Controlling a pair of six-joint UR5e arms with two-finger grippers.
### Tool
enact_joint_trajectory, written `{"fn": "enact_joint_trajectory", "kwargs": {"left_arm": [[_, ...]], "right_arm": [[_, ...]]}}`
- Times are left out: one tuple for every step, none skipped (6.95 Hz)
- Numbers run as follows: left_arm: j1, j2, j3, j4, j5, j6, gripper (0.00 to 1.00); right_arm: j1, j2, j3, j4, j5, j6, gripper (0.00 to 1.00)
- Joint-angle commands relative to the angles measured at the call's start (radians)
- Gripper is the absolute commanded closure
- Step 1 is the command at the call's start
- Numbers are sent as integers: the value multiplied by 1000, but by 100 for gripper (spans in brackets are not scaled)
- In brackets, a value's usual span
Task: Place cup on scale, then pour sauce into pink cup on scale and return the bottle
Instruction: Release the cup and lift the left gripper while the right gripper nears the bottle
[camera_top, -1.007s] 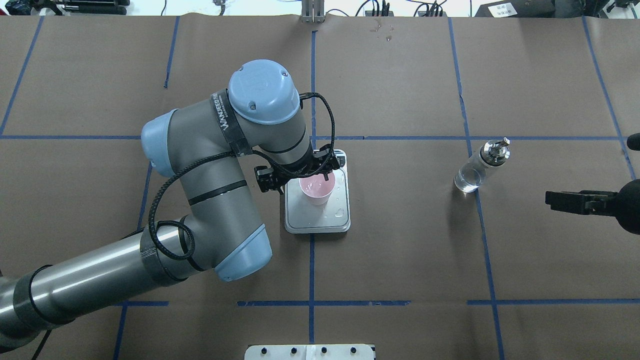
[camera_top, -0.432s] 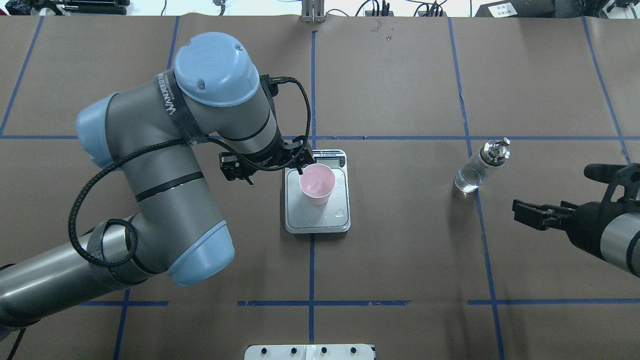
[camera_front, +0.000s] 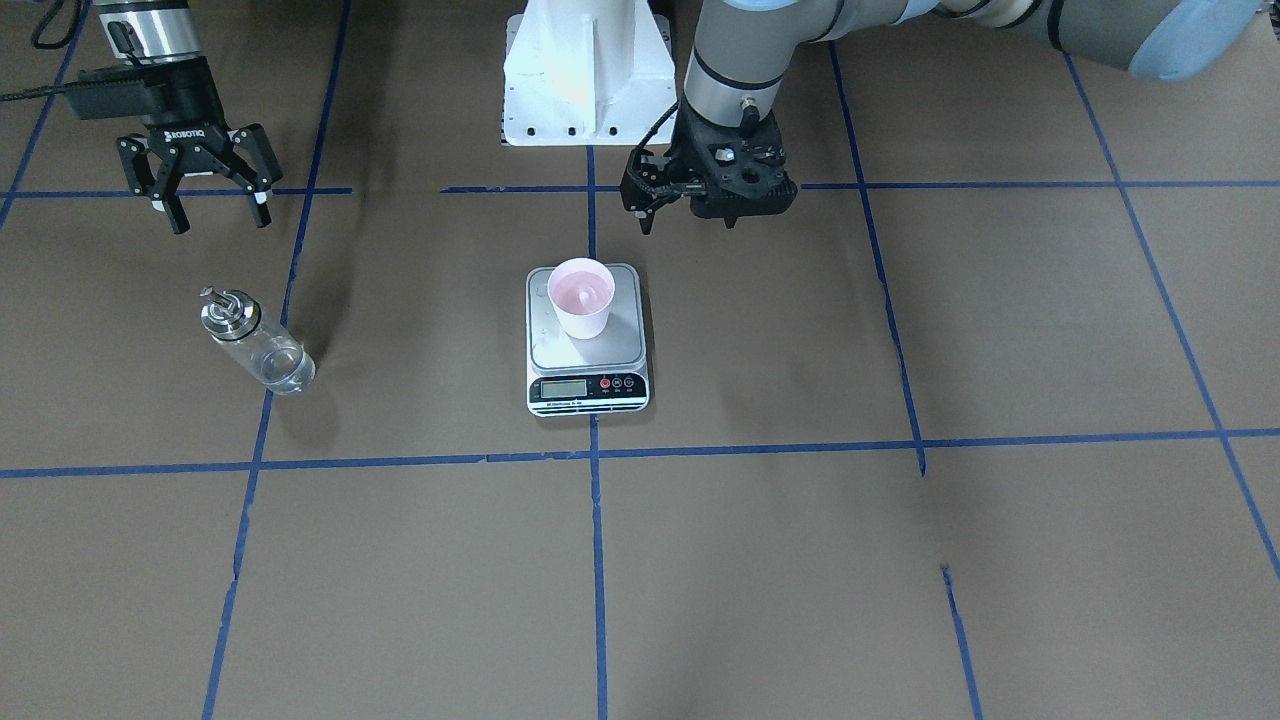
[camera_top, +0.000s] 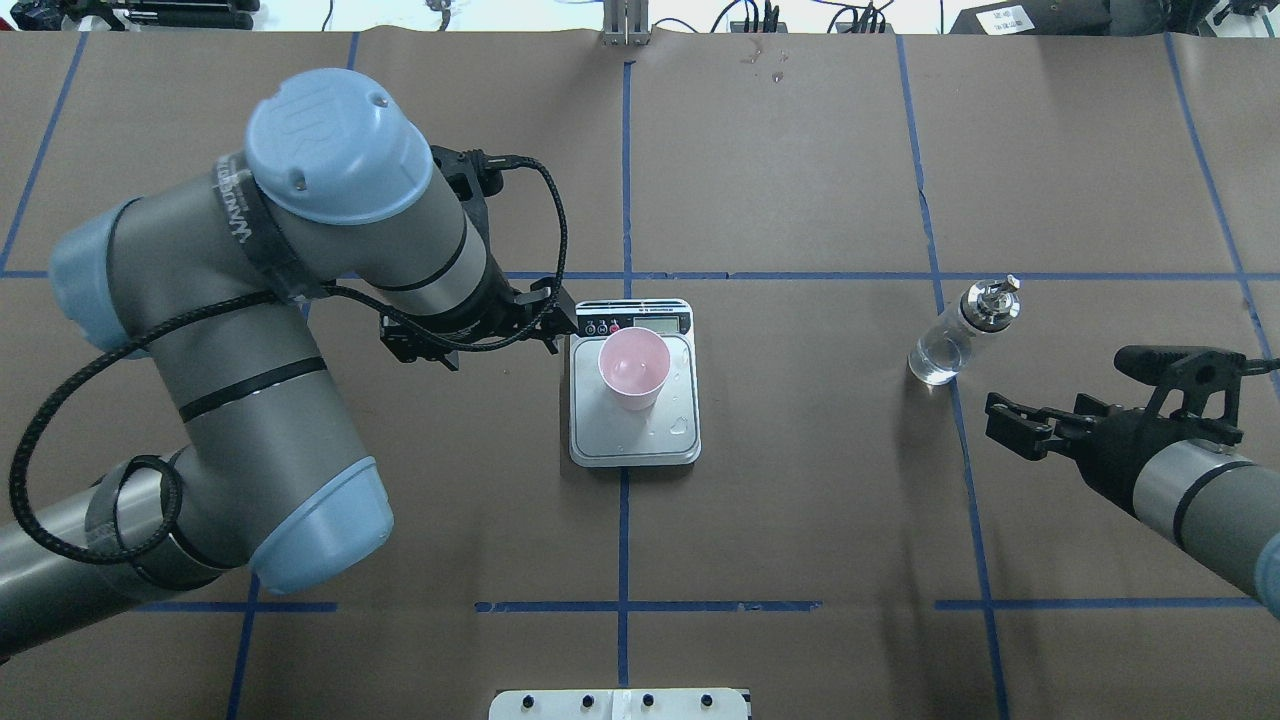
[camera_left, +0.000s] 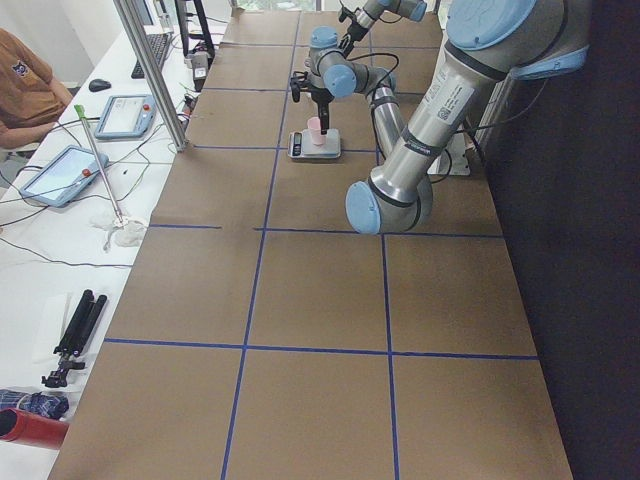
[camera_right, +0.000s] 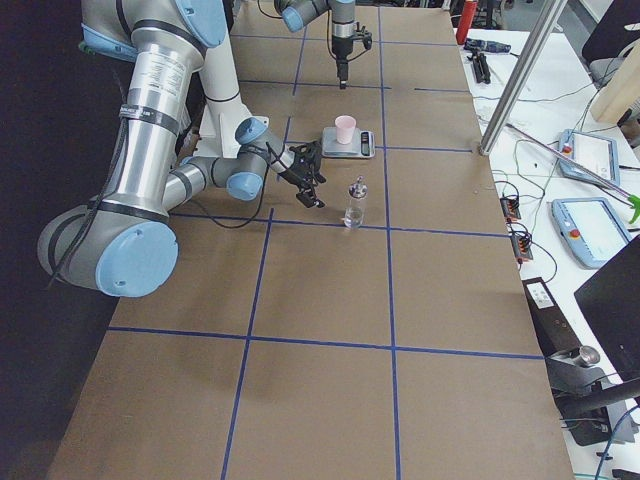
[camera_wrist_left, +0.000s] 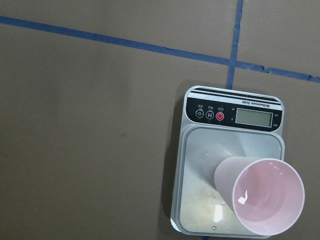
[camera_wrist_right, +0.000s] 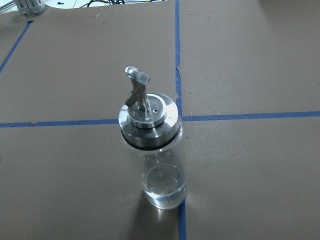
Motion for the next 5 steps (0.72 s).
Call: {"fn": "enact_joint_trajectory", "kwargs": {"left_arm": [[-22,36,-26,-1,3,33,0],[-23,50,-35,-6,5,33,0],[-28,50,-35,-4,5,33,0],[-39,50,-35,-6,5,33,0],[-45,50,-34,-7,5,35,0]], "right_arm": [[-53,78,-101,5,-184,2,0],[-80,133,-132,6,-256,3,0],[-105,152,-158,6,-308,-9,0],[-111,194,-191,6,-341,-12,1],[-116,186,-205,6,-367,-17,8]]}}
